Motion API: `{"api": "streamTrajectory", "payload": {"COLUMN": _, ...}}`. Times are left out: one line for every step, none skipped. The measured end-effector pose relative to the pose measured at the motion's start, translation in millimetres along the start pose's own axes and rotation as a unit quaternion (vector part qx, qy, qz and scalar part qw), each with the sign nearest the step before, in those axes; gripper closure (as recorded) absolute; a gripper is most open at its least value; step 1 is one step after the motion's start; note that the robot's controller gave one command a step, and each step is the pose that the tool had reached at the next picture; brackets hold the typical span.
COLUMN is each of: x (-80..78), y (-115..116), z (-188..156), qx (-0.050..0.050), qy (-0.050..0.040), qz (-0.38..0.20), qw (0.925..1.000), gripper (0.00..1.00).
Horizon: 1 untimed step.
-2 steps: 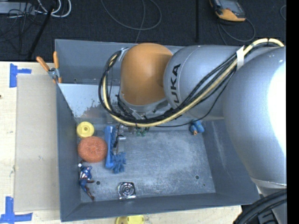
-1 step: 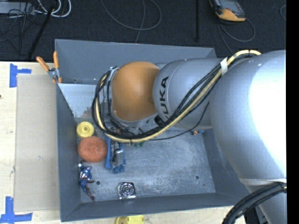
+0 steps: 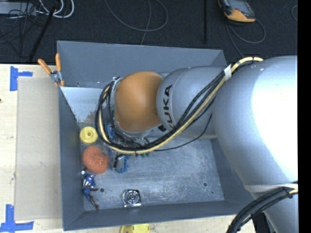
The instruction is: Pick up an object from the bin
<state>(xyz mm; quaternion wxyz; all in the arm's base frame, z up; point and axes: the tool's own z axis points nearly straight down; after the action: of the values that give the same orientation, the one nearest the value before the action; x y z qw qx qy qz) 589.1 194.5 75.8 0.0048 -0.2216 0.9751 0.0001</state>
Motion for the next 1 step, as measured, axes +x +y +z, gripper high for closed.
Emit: {"api": "streamTrajectory", "payload": {"x": 0.0, "y": -0.1, "z": 0.0, "qx": 0.000, "qy": 0.0001, "qz": 0.001, "qw": 1.0000, "gripper": 1.00}}
